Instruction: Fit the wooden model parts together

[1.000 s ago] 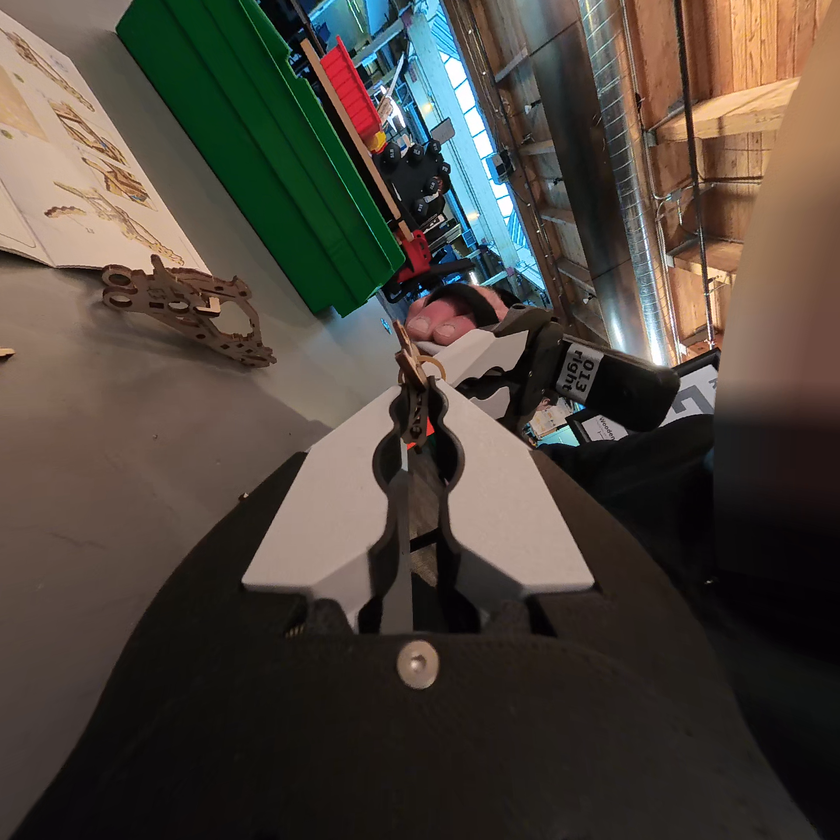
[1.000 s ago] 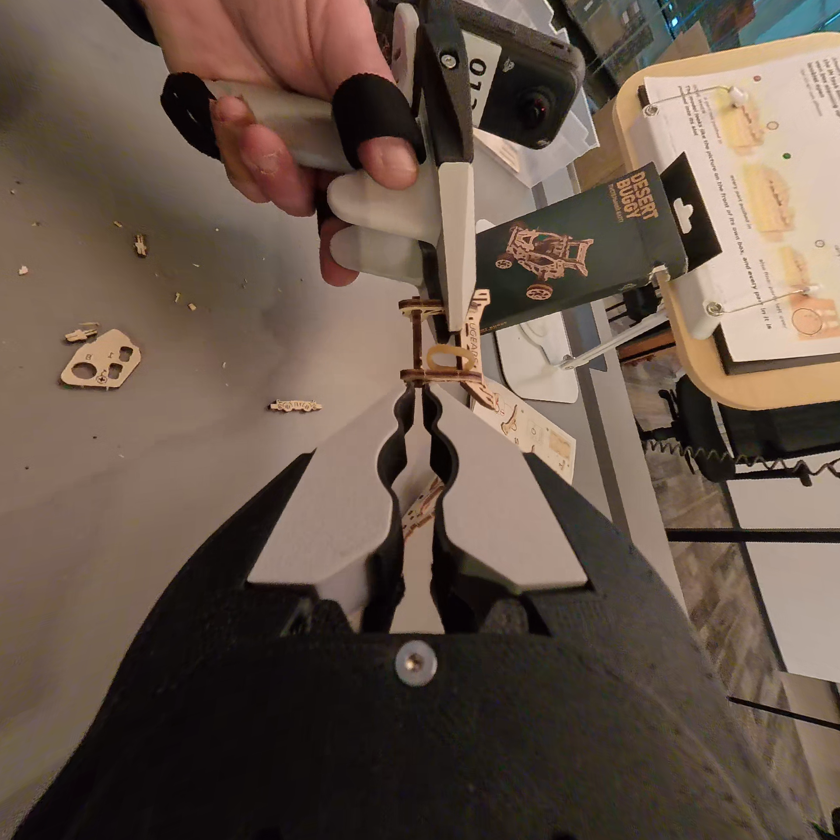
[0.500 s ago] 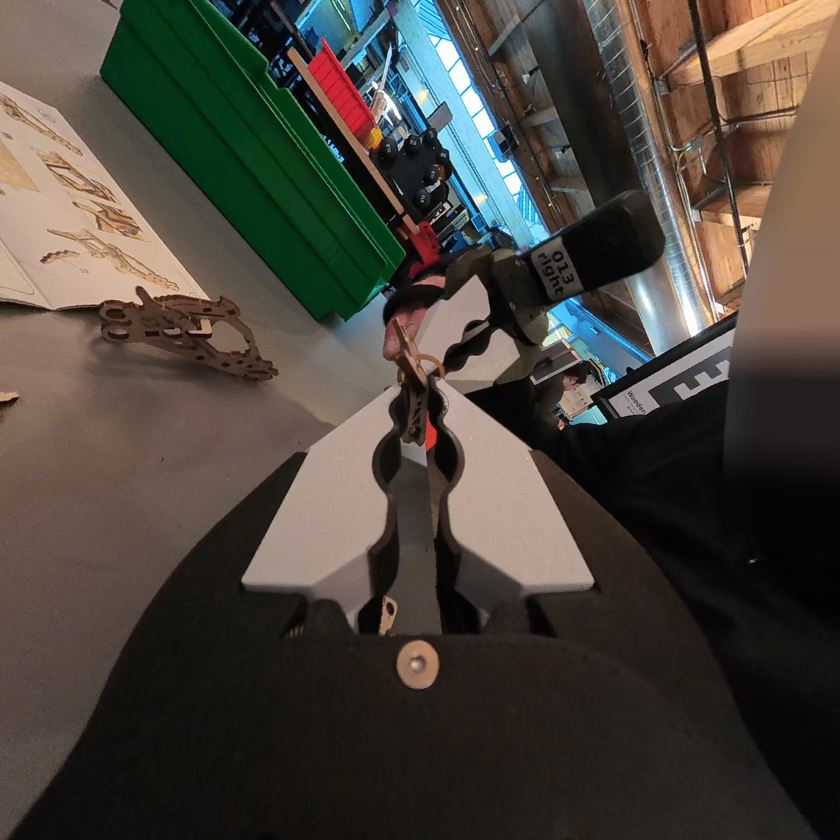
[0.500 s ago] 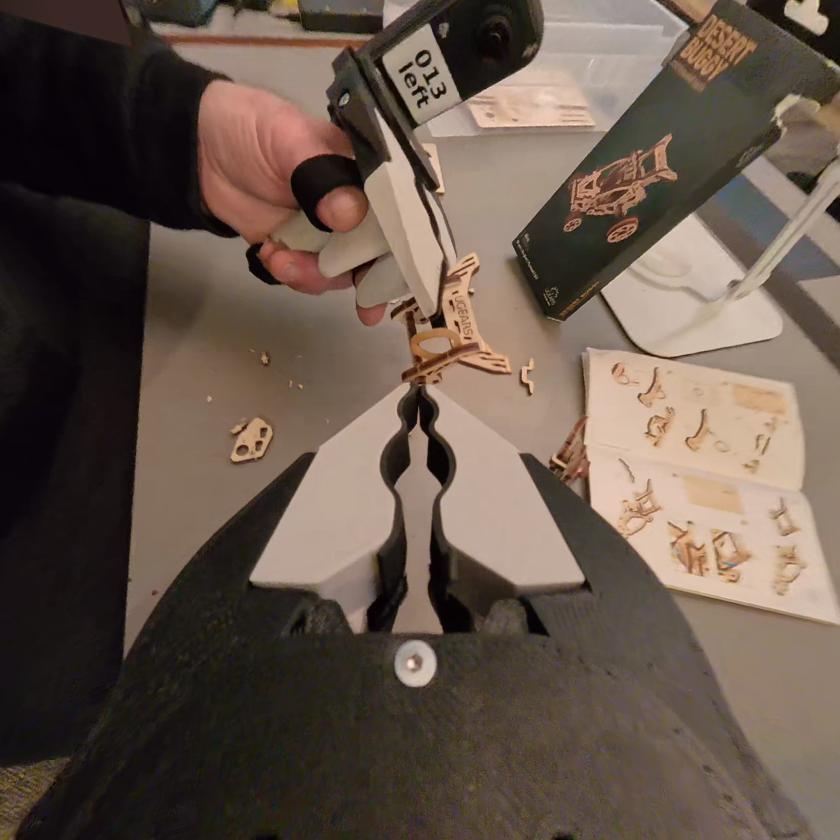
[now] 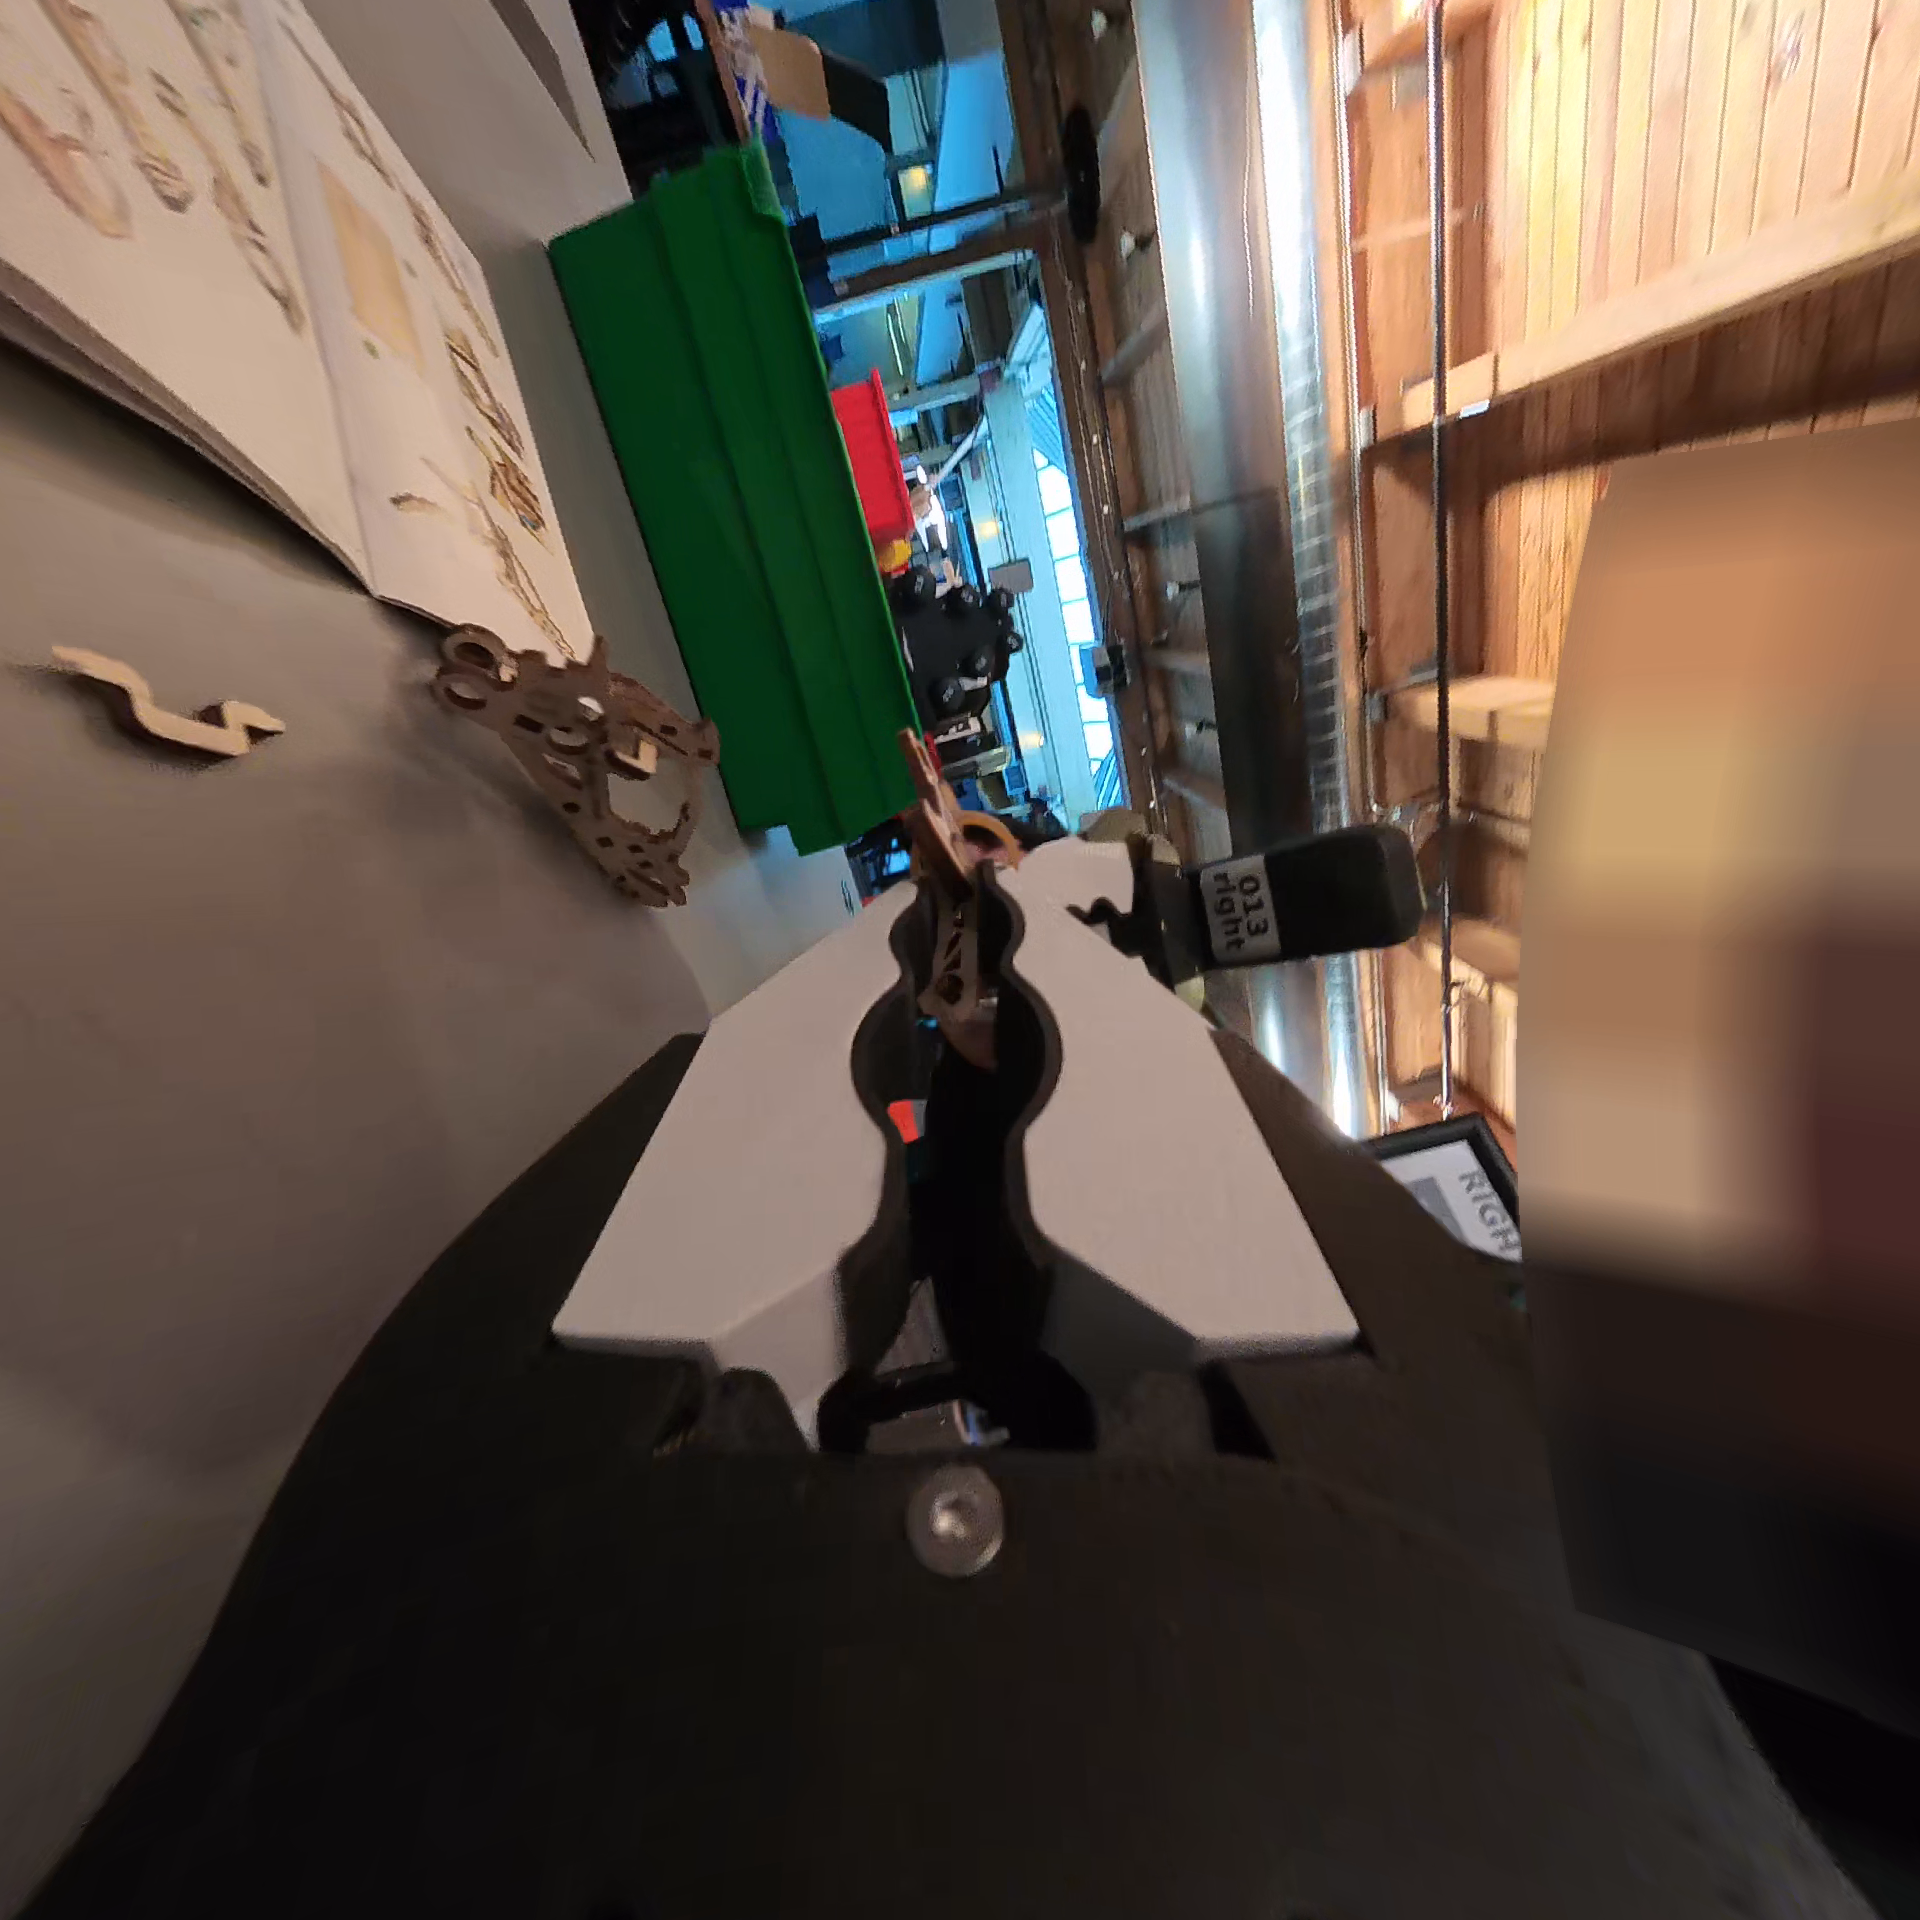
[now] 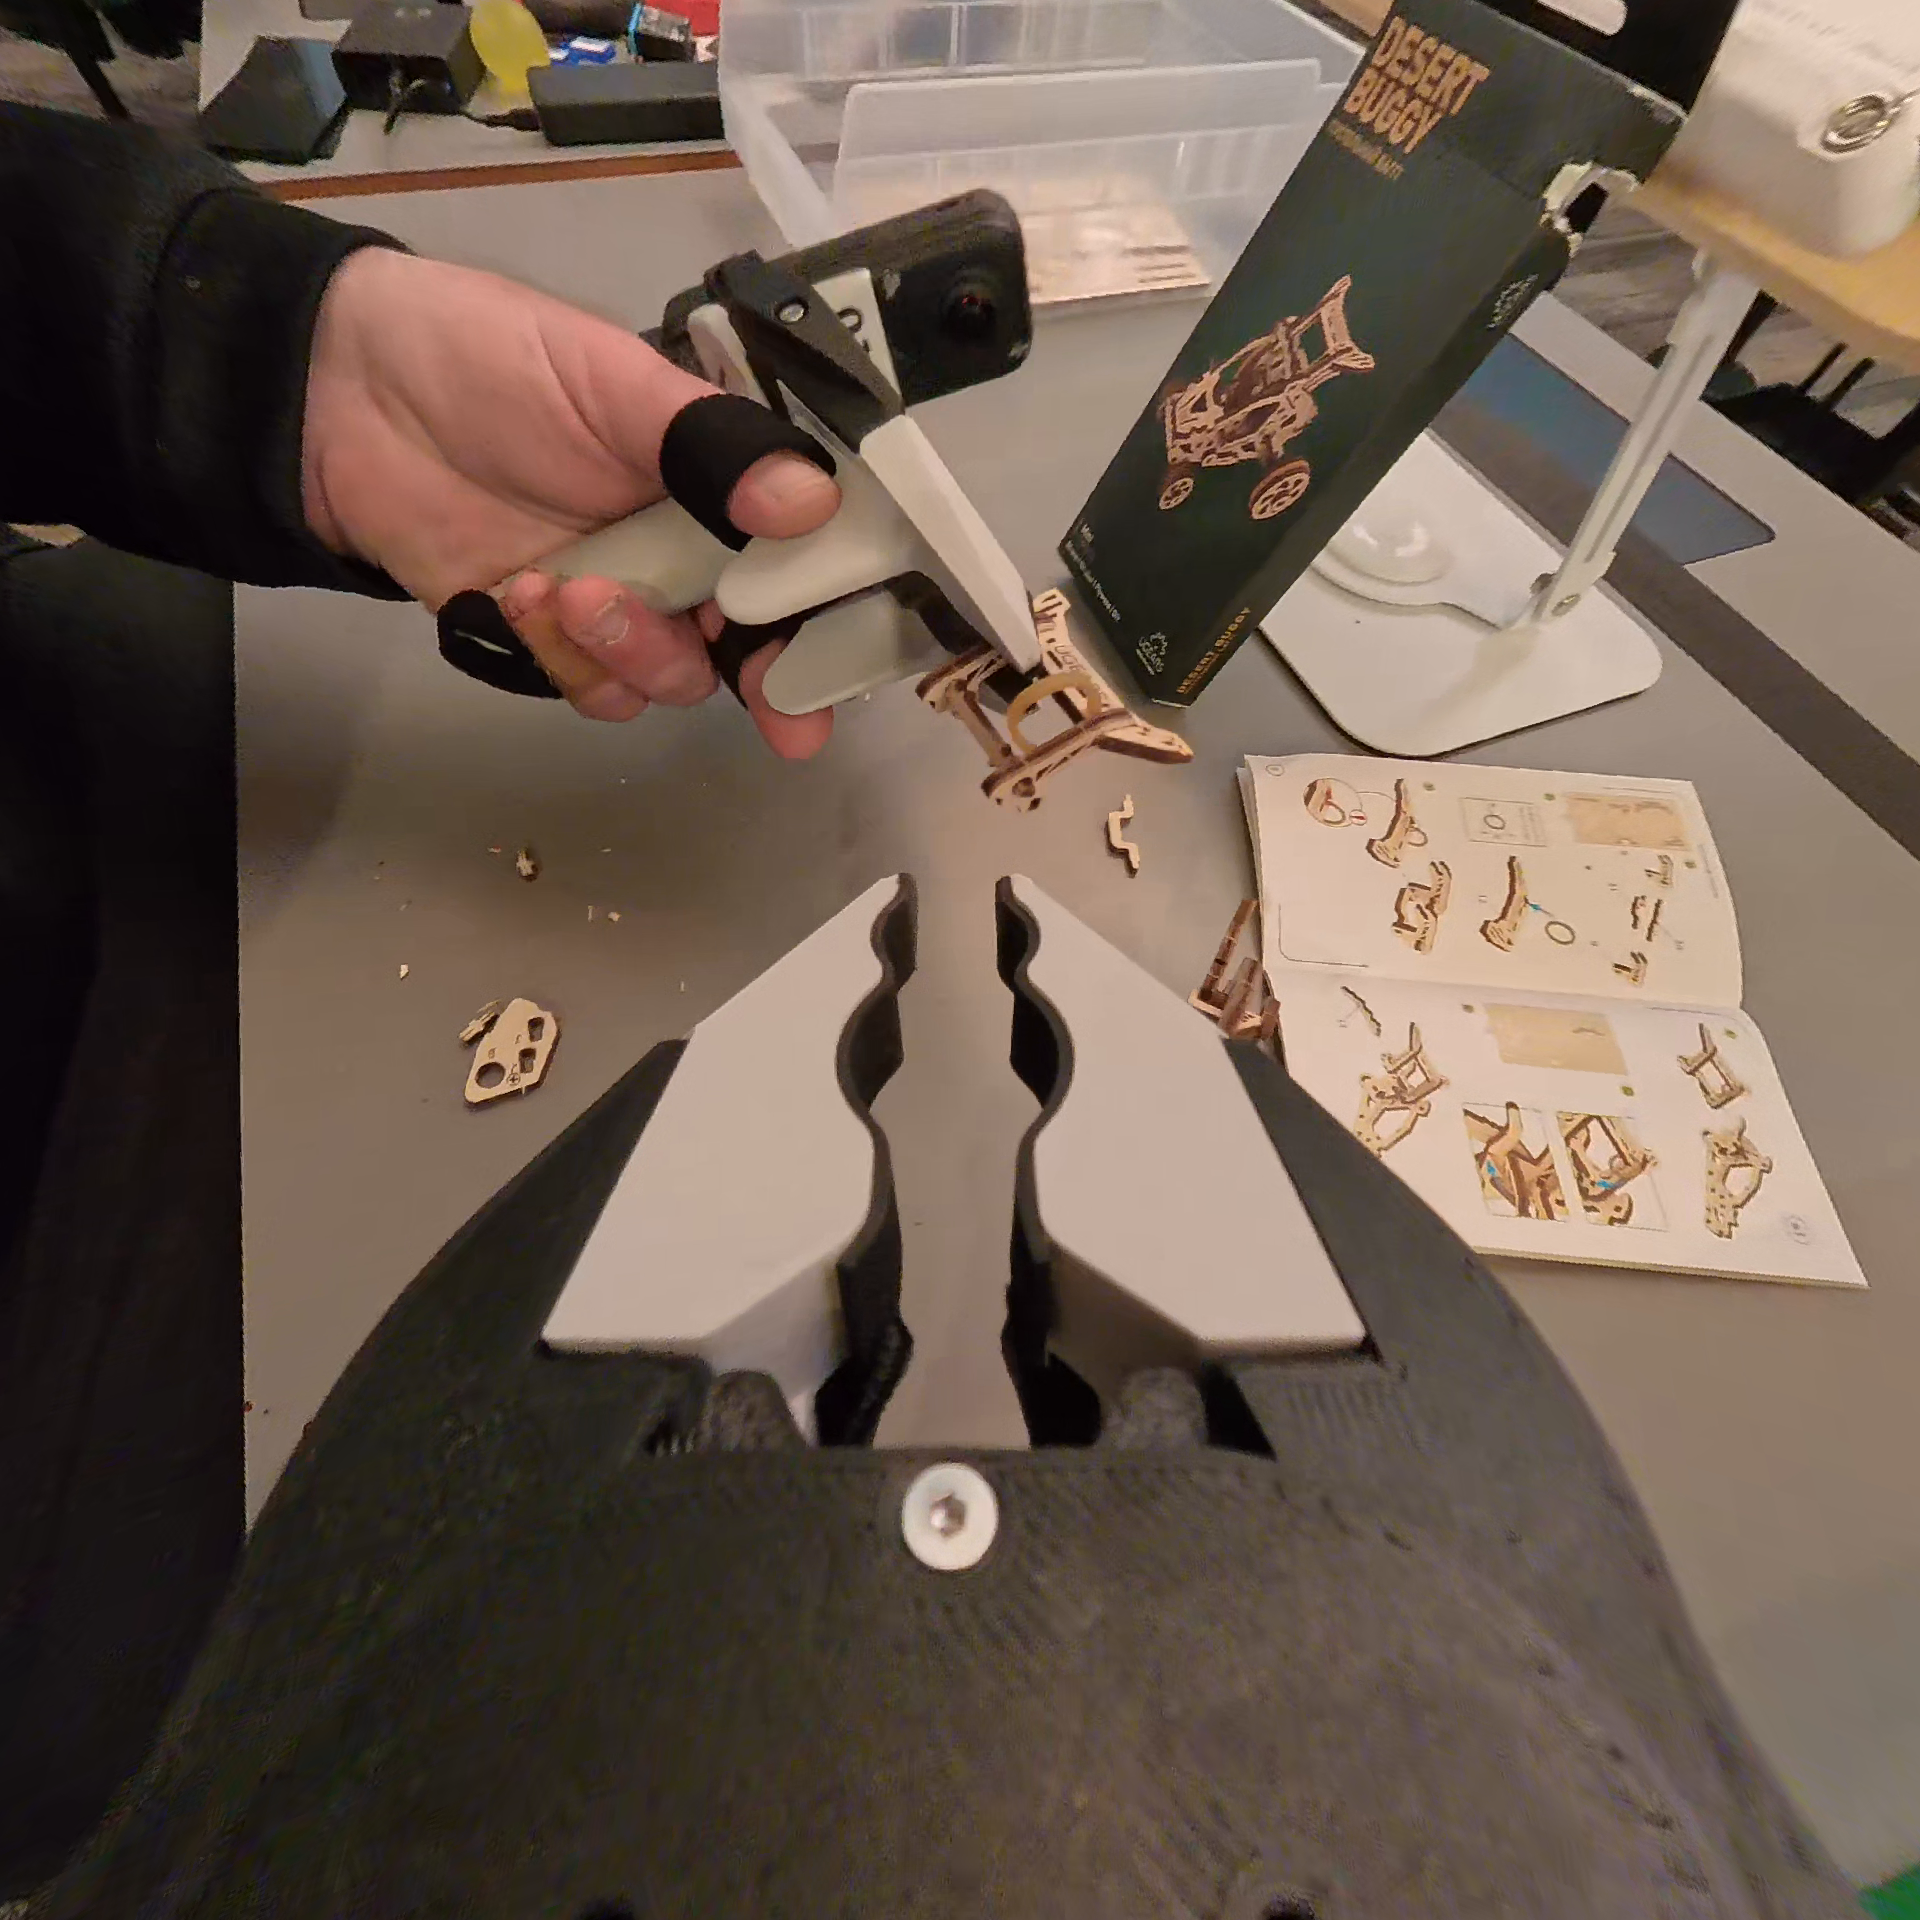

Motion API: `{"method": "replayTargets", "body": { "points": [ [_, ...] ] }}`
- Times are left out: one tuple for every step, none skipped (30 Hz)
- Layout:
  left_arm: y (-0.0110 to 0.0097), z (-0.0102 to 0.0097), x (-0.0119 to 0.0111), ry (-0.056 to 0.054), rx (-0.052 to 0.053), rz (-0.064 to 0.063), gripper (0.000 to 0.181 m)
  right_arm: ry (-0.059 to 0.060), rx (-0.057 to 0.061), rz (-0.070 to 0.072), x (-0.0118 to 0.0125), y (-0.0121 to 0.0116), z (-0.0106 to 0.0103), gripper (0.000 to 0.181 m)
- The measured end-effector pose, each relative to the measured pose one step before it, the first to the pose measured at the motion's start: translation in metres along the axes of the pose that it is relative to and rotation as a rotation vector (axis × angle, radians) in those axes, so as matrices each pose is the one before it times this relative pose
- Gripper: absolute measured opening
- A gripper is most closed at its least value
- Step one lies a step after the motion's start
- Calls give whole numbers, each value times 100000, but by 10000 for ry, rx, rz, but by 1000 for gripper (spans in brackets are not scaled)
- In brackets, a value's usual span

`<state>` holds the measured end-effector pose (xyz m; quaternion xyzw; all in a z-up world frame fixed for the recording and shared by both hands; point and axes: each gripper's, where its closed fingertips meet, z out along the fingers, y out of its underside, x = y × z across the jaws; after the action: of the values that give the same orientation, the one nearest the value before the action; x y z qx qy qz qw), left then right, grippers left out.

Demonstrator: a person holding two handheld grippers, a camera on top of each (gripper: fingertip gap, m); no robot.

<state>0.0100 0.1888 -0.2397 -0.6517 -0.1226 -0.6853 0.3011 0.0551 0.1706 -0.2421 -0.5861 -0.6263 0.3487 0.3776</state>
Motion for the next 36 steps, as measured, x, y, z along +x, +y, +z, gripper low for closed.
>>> {"method": "replayTargets", "body": {
  "points": [
    [-276, -71, -192, -34, 142, -162, 4, 73, 31, 114, 132, -6, -97, 12],
    [-252, -65, -190, -13, 141, -185, 4, 42, 13, 118, 116, 10, -91, 12],
    [-181, -38, -161, -9, 112, -171, 5, 49, 28, 65, 73, -17, -82, 12],
    [-65, -8, -89, 3, 55, -118, 5, 97, 18, 35, 112, -10, -81, 12],
    [-94, -11, -77, -22, 85, -90, 5, 98, -11, 25, 121, 16, -53, 12],
    [-68, -7, -115, -49, 85, -73, 4, 61, -3, -20, 21, 2, -28, 12],
    [13, 33, -41, -1, 17, -70, 5, 83, -15, -48, 28, 15, 6, 12],
    [46, 70, 25, 45, -17, -85, 5, 126, -47, -59, 73, 67, 29, 13],
    [6, 66, 21, 17, 10, -75, 5, 103, -44, -87, 28, 69, 55, 14],
    [-14, 46, 29, -13, 13, 13, 5, 70, -33, -67, 7, 58, 56, 14],
    [34, 37, 69, 10, -25, 42, 5, 90, -2, -42, 50, 21, 48, 14],
    [-7, 0, 21, 3, 15, -5, 5, 145, 34, -67, 160, -36, 0, 14],
    [-70, -45, -40, -25, 58, -5, 4, 131, 2, -81, 147, 16, 4, 15],
    [-52, -40, -58, -20, 39, 12, 5, 125, -69, -58, 185, 109, 23, 17],
    [-49, -45, -84, -14, 41, -8, 4, 164, -86, -56, 281, 172, 35, 19],
    [-72, -52, -136, -36, 67, -31, 5, 171, -82, -57, 285, 204, 50, 21],
    [-113, -59, -153, -52, 74, 17, 5, 179, -103, -12, 332, 258, 80, 24],
    [-76, -37, -182, -62, 42, 58, 5, 192, -126, 14, 373, 304, 94, 27],
    [-14, 8, -166, -38, 7, 30, 5, 188, -130, 14, 366, 337, 125, 31],
    [-30, 50, -215, -81, 28, 85, 5, 217, -134, 50, 423, 353, 142, 35],
    [-66, 83, -254, -136, 42, 169, 5, 216, -173, 91, 457, 415, 166, 36],
    [-101, 103, -247, -111, 69, 125, 5, 195, -198, 71, 467, 494, 222, 36],
    [-173, 108, -334, -180, 117, 157, 5, 289, -192, 65, 628, 559, 286, 36],
    [-169, 134, -323, -219, 123, 271, 5, 214, -245, 114, 537, 700, 392, 35],
    [-22, 217, -129, -92, 38, 219, 5, -31, -270, 179, 193, 736, 506, 34],
    [16, 260, -114, -28, 27, 82, 5, -127, -165, 201, 31, 559, 536, 34],
    [24, 250, -298, -116, 28, 74, 5, -102, -94, 175, 42, 417, 505, 34],
    [1, 226, -328, -138, 24, 126, 5, -153, -79, 95, -84, 313, 461, 34],
    [-26, 223, -155, -34, 17, 62, 5, -116, -6, 70, -63, 143, 382, 32],
    [-10, 241, -49, 53, 3, -50, 5, -60, 24, 102, 32, 67, 319, 30],
    [-36, 213, -112, -5, 24, -16, 5, -80, -21, 96, 7, 109, 295, 30],
    [-11, 200, -144, -32, -6, 28, 5, -48, 19, 66, 38, 17, 227, 29],
    [20, 208, -36, 24, -15, -34, 4, -21, 54, 51, 37, -48, 165, 24],
    [-13, 186, 49, 51, 24, -21, 4, -29, 2, 30, 12, 17, 151, 20],
    [48, 186, 24, 2, 11, 47, 4, -8, -48, 15, 13, 103, 155, 15],
    [88, 192, -14, -29, -2, 78, 4, 21, -59, 53, 68, 112, 144, 11]
  ]
}}
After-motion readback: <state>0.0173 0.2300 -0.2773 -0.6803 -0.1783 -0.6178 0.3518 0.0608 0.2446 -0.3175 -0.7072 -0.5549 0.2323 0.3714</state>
